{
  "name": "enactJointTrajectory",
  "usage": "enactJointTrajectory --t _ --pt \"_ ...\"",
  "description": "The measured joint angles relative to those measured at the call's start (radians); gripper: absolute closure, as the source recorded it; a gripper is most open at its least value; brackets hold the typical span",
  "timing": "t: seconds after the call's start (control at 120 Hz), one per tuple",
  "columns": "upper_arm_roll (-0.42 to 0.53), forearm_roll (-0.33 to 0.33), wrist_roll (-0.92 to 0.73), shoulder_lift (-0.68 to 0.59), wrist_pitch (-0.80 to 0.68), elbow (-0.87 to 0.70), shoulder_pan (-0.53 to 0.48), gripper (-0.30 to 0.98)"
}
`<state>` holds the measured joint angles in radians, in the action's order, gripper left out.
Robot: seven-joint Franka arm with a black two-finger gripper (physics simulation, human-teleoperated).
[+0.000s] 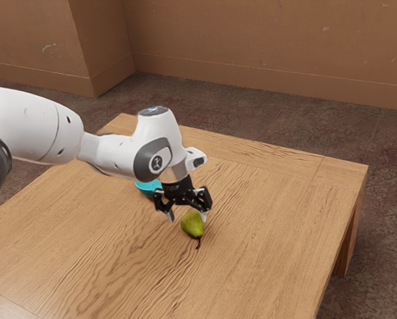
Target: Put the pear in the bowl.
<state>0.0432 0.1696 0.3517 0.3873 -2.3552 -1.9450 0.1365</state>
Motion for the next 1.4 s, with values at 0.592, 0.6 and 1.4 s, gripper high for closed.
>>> enactJointTrajectory --t 0.592,0.6,1.4 --pt "0.000 0.001 -0.083 0.091 -0.002 0.058 -0.017 0.00" --pt "0.000 0.001 -0.084 0.092 -0.002 0.059 -0.017 0.00" --pt "0.007 0.046 -0.133 0.114 -0.001 0.096 -0.017 0.30"
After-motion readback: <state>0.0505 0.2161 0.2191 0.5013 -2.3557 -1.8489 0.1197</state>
